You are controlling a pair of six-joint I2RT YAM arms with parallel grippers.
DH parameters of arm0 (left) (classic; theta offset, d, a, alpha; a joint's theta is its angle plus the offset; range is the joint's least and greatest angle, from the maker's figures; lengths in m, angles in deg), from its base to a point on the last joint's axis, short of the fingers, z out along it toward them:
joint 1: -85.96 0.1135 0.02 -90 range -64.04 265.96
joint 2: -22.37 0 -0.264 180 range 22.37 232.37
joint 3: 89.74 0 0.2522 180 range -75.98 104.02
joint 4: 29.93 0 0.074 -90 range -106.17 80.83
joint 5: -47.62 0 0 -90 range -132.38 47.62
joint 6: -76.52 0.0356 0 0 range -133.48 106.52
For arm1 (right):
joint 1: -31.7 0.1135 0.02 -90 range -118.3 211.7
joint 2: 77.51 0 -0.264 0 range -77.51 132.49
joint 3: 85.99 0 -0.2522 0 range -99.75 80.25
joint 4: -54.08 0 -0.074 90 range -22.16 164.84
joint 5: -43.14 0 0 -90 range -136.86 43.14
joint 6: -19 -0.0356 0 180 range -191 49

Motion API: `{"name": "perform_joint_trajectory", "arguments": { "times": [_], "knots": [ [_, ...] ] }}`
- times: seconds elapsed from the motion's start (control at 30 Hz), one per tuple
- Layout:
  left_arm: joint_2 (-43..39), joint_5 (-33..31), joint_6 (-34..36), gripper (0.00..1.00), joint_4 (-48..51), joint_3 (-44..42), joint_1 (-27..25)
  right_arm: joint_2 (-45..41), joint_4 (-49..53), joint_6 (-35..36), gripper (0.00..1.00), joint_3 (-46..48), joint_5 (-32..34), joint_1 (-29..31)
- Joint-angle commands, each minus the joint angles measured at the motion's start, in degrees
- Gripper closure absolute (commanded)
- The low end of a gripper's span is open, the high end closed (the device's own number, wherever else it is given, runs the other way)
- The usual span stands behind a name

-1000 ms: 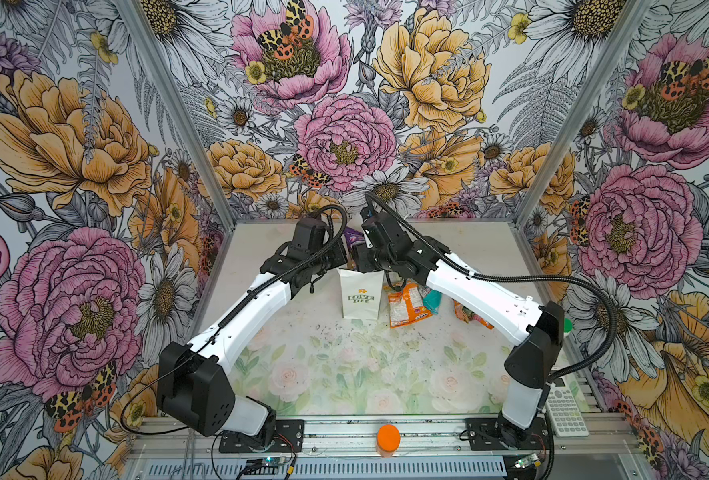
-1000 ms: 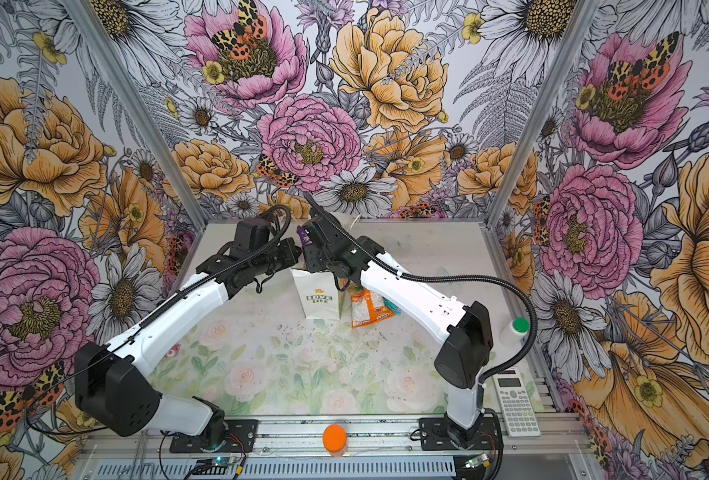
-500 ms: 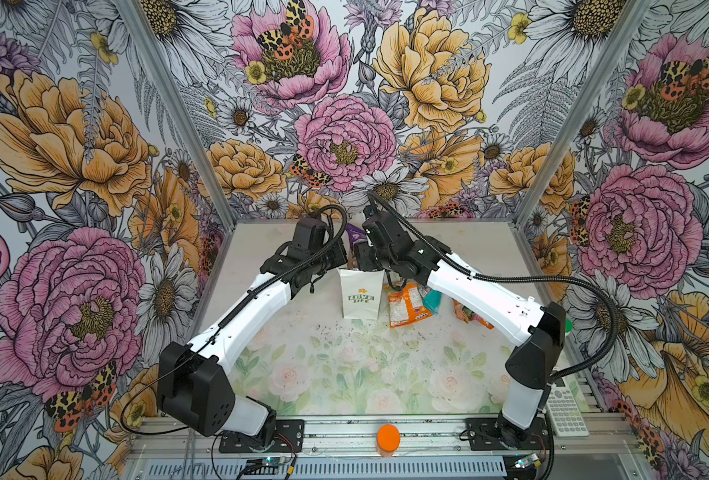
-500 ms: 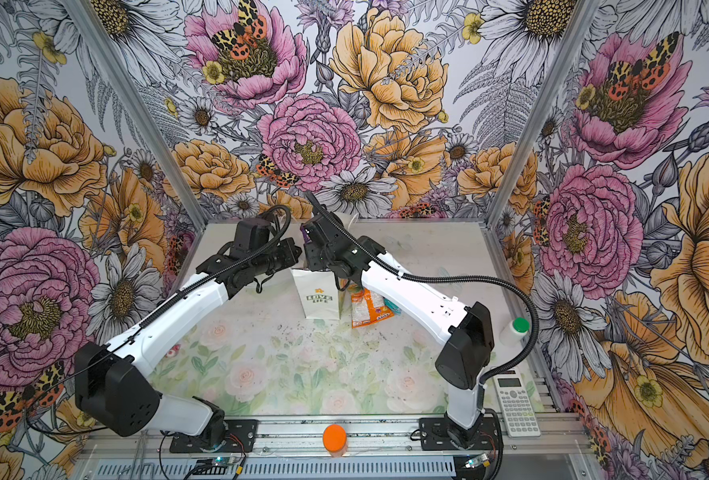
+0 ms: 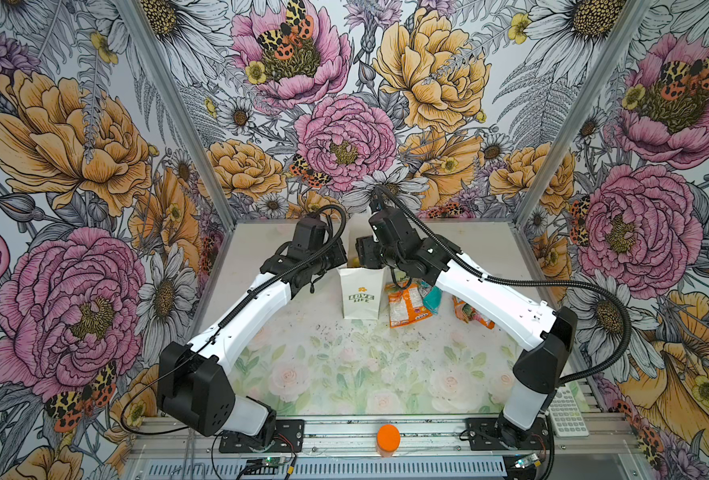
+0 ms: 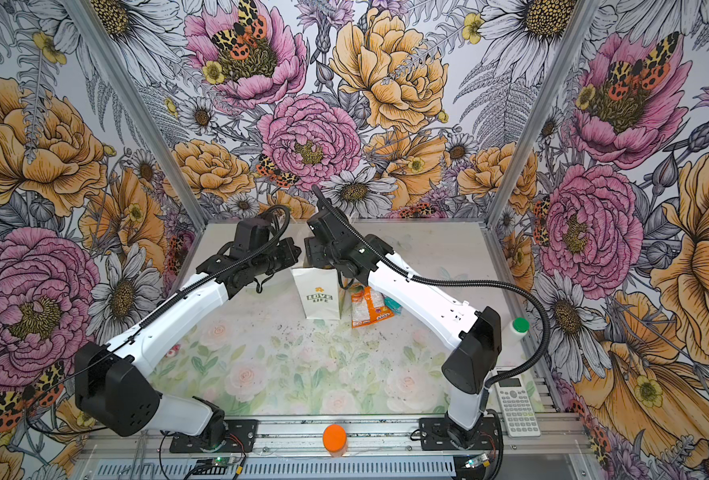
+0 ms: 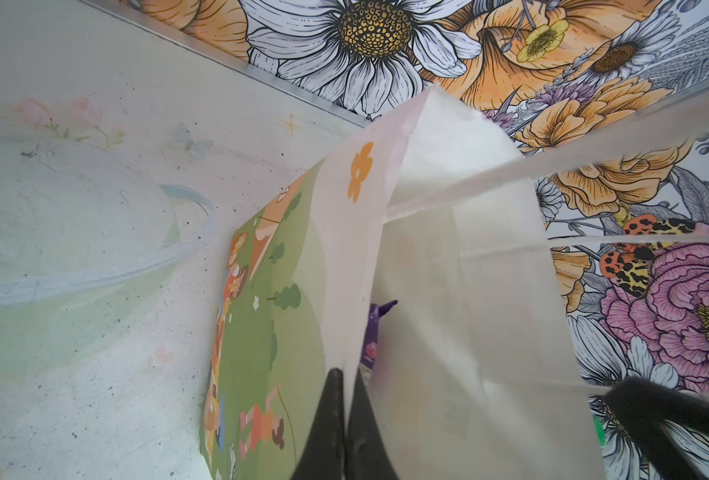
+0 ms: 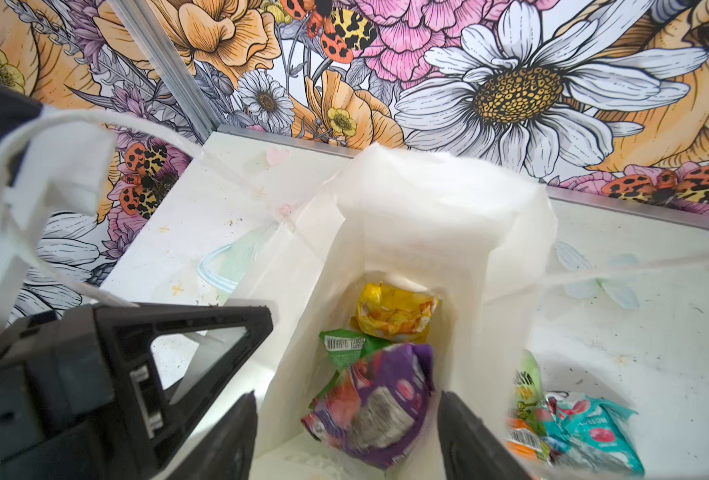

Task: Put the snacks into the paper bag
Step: 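Open the right gripper to release the purple packet into the bag, then raise the open right gripper out of the bag and draw it back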

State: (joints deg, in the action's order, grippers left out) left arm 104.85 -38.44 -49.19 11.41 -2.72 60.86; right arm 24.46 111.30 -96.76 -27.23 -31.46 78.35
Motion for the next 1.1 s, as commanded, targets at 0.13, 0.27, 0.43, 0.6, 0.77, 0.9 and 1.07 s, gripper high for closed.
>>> {"name": "perform_joint_trajectory", "arguments": {
  "times": [0.13,0.27,0.43,0.6,0.77,0.9,1.07],
  "knots": [
    [-1.0,-0.7,-0.7,1.0,-0.2,-1.2,0.1,-4.3,-1.0,3.1,0.29,-1.3,0.6,0.0],
    [-1.1,-1.3,-1.1,1.0,-0.2,-1.2,0.3,-6.5,-1.0,4.4,0.29,0.3,1.1,0.0],
    [-1.1,-1.5,-1.5,1.0,-0.3,-1.3,0.2,-10.0,-1.0,5.3,0.28,3.5,2.0,-0.1],
    [-0.8,-1.0,-1.4,1.0,-0.3,-1.0,0.1,-14.6,-1.0,5.5,0.26,8.6,3.6,-0.1],
    [-0.3,-0.3,-1.4,1.0,-0.6,-0.7,0.1,-20.4,-1.0,4.5,0.2,15.3,6.3,-0.2],
    [0.1,0.0,-1.5,1.0,-0.7,-0.5,0.0,-26.0,-1.0,2.4,0.16,21.7,8.8,-0.4],
    [-0.1,0.1,-1.5,1.0,-1.2,-0.7,0.3,-32.8,-1.0,-1.0,0.12,31.3,12.2,-0.9]
  ]
}}
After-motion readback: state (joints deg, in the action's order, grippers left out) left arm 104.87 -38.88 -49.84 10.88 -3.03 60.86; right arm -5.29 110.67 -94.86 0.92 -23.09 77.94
